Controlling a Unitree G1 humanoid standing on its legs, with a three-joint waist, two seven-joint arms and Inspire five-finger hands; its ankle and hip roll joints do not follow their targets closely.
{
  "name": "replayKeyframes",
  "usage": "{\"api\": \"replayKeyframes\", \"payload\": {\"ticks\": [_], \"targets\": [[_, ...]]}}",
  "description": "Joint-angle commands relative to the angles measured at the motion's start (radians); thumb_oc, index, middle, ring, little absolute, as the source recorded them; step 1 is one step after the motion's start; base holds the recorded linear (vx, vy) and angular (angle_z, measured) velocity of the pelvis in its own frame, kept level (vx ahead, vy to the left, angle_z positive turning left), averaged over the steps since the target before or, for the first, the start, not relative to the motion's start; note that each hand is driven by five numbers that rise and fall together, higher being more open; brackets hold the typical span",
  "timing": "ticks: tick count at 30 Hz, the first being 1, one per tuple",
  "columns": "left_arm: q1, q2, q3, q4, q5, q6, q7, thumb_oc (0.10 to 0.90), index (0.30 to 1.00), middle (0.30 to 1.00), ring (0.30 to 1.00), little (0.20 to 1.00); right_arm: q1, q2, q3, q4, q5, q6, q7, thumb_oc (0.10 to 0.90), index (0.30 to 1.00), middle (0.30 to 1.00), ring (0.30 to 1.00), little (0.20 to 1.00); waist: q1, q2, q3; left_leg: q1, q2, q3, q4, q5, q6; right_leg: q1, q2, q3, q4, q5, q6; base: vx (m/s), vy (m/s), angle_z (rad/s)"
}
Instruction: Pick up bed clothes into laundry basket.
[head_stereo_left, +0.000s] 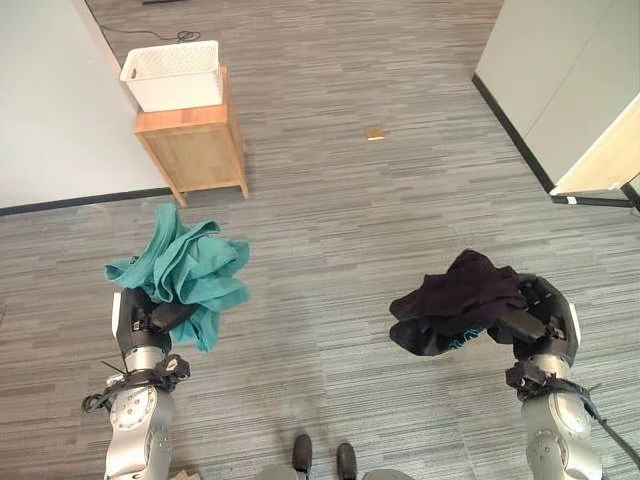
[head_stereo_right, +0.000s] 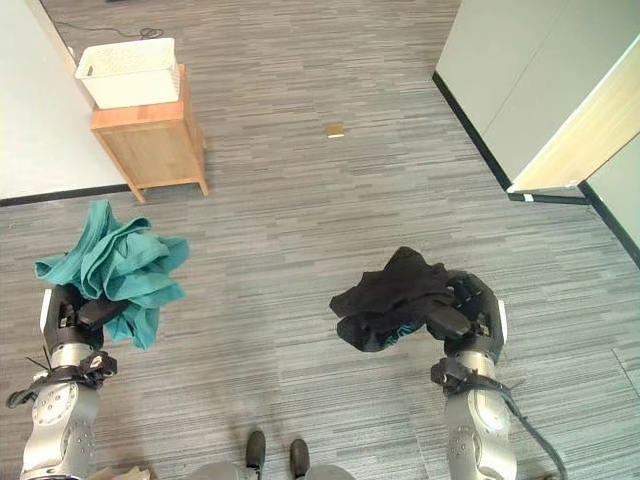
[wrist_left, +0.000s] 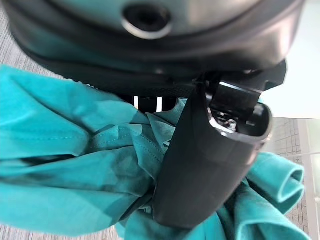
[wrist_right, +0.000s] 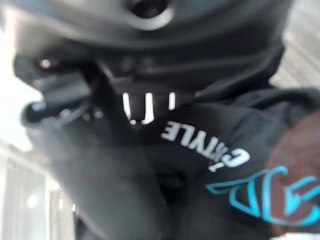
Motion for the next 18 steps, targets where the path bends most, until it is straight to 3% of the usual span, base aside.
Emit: {"api": "replayKeyframes", "payload": {"ticks": [1, 5, 7, 9, 12, 14, 16, 17, 18], "targets": [[-0.124, 0.114, 0.0, -0.061, -0.01, -0.121, 0.018, 0.4, 0.3, 0.3, 0.3, 0.3, -0.169, -0.093, 0.0, -0.019, -0.004, -0.099, 0.034, 0.4, 0.3, 0.3, 0.3, 0.3, 0.062, -0.02, -0.139, 0.001, 0.038, 0.084, 0.048, -0.111, -0.032, -0.096, -0.155, -0.118, 0.13, -0.066, 0.127, 0.03, 0.009, 0.17], [-0.117, 0.14, 0.012, -0.057, -0.033, -0.127, 0.023, 0.4, 0.3, 0.3, 0.3, 0.3, -0.251, -0.2, 0.038, 0.002, -0.022, -0.087, 0.044, 0.4, 0.3, 0.3, 0.3, 0.3, 0.093, -0.028, -0.131, -0.014, 0.032, 0.064, 0.064, -0.117, -0.029, -0.096, -0.167, -0.136, 0.142, -0.072, 0.13, 0.03, 0.026, 0.16], [-0.11, 0.142, 0.017, -0.061, -0.041, -0.128, 0.02, 0.4, 0.3, 0.3, 0.3, 0.3, -0.261, -0.216, 0.04, 0.006, -0.022, -0.085, 0.045, 0.4, 0.3, 0.3, 0.3, 0.3, 0.097, -0.028, -0.128, -0.021, 0.029, 0.057, 0.07, -0.12, -0.026, -0.102, -0.171, -0.14, 0.16, -0.079, 0.131, 0.01, 0.034, 0.22], [-0.095, 0.15, 0.03, -0.076, -0.042, -0.126, 0.026, 0.4, 0.3, 0.3, 0.3, 0.3, -0.269, -0.244, 0.038, -0.003, -0.046, -0.077, 0.053, 0.4, 0.3, 0.3, 0.3, 0.3, 0.111, -0.019, -0.101, -0.033, 0.027, 0.038, 0.088, -0.13, -0.008, -0.158, -0.186, -0.153, 0.298, -0.089, 0.138, 0.0, 0.069, 0.32], [-0.073, 0.144, 0.042, -0.098, -0.048, -0.12, 0.015, 0.4, 0.3, 0.3, 0.3, 0.3, -0.249, -0.266, 0.025, -0.012, -0.097, -0.058, 0.066, 0.4, 0.3, 0.3, 0.3, 0.3, 0.109, -0.007, -0.065, -0.018, 0.025, 0.032, 0.096, -0.142, 0.022, -0.252, -0.212, -0.151, 0.545, -0.011, 0.165, 0.05, 0.081, 0.34], [-0.069, 0.154, 0.04, -0.112, -0.033, -0.114, 0.008, 0.4, 0.3, 0.3, 0.3, 0.3, -0.226, -0.287, 0.012, -0.015, -0.13, -0.049, 0.071, 0.4, 0.3, 0.3, 0.3, 0.3, 0.093, 0.004, -0.041, 0.011, 0.03, 0.009, 0.092, -0.147, 0.028, -0.321, -0.203, -0.107, 0.653, 0.009, 0.163, 0.13, 0.03, 0.23], [-0.086, 0.174, 0.031, -0.127, -0.018, -0.112, -0.003, 0.4, 0.3, 0.3, 0.3, 0.3, -0.2, -0.305, -0.009, -0.016, -0.136, -0.039, 0.078, 0.4, 0.3, 0.3, 0.3, 0.3, 0.069, 0.003, -0.032, 0.035, 0.034, -0.014, 0.086, -0.16, 0.021, -0.378, -0.19, -0.048, 0.625, 0.007, 0.157, 0.17, -0.071, 0.19], [-0.087, 0.175, 0.03, -0.127, -0.018, -0.112, -0.003, 0.4, 0.3, 0.3, 0.3, 0.3, -0.198, -0.305, -0.011, -0.017, -0.136, -0.039, 0.079, 0.4, 0.3, 0.3, 0.3, 0.3, 0.07, 0.004, -0.034, 0.036, 0.035, -0.014, 0.085, -0.162, 0.021, -0.377, -0.188, -0.049, 0.624, 0.005, 0.156, 0.31, -0.157, 0.44], [-0.11, 0.198, 0.02, -0.15, -0.022, -0.115, -0.016, 0.4, 0.3, 0.3, 0.3, 0.3, -0.178, -0.323, -0.038, -0.015, -0.125, -0.04, 0.078, 0.4, 0.3, 0.3, 0.3, 0.3, 0.038, 0.0, -0.035, 0.058, 0.041, -0.033, 0.076, -0.185, 0.002, -0.403, -0.183, 0.007, 0.507, -0.013, 0.154, 0.35, -0.165, 0.43]]}}
